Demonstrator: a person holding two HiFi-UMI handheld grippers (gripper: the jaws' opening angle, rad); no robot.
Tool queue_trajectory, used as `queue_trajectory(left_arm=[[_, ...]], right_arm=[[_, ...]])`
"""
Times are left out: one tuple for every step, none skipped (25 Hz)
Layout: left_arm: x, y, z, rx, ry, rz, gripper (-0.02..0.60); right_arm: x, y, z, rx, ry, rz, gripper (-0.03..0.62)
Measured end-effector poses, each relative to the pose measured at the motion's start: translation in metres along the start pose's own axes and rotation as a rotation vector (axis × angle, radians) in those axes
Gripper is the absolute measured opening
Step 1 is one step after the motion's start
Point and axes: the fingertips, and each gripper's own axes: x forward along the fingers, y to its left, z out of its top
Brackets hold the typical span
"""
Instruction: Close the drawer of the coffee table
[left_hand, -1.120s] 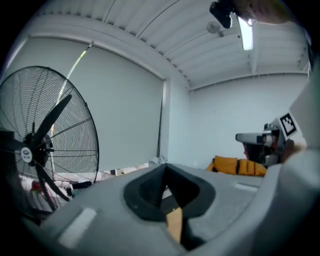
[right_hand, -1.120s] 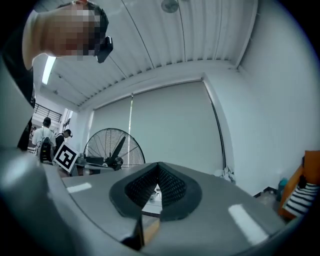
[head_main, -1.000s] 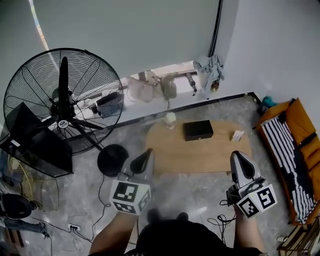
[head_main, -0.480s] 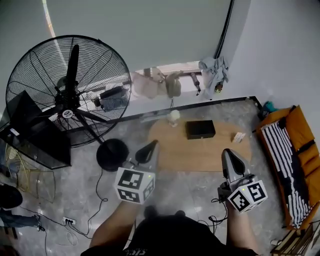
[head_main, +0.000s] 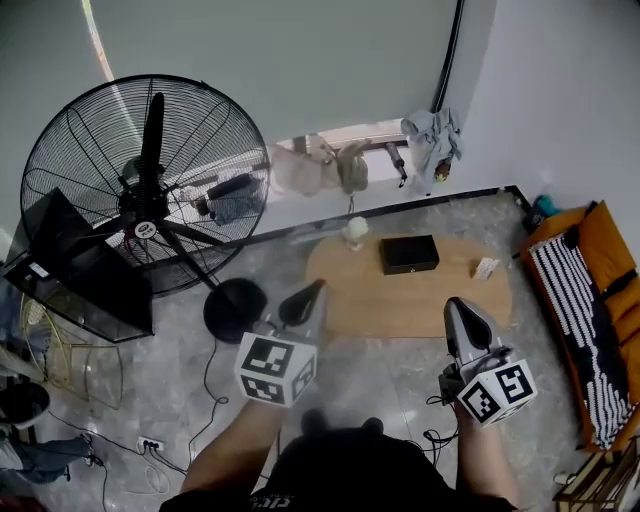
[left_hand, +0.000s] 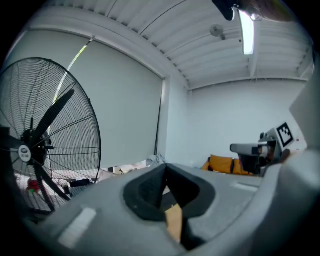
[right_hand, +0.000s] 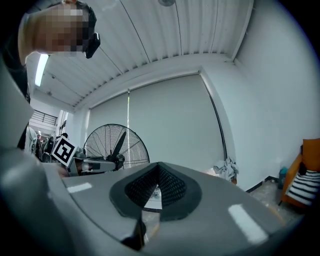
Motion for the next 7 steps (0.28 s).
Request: queue_trajectory(left_arm=[[0.001, 0.001, 0.000, -0.014, 0.000, -0.007, 0.002], [0.001, 0.002, 0.001, -0.031, -0.002, -0.015, 0.002], [0.002, 0.001, 0.004, -0.047, -0.008, -0.022, 0.002], [0.003, 0.001, 0.007, -0.057, -0.016, -0.028, 0.002], [0.003, 0.001, 0.011, -0.058, -0.024, -0.033, 0.002], [0.003, 0.000, 0.016, -0.054, -0.032, -0.037, 0.002], [0.003, 0.000, 0.020, -0.048, -0.039, -0.041, 0.002]], right_arm=[[-0.003, 0.000, 0.001, -0.015, 0.001, -0.007, 0.002], [-0.007, 0.000, 0.003, -0.034, 0.005, -0.015, 0.002], [-0.010, -0.001, 0.004, -0.052, 0.010, -0.020, 0.002], [-0.011, -0.003, 0.005, -0.064, 0.015, -0.023, 0.002], [-0.011, -0.004, 0.006, -0.071, 0.015, -0.025, 0.002], [-0.011, -0.006, 0.007, -0.074, 0.013, -0.028, 0.002], [-0.010, -0.007, 0.007, -0.075, 0.009, -0.030, 0.002]])
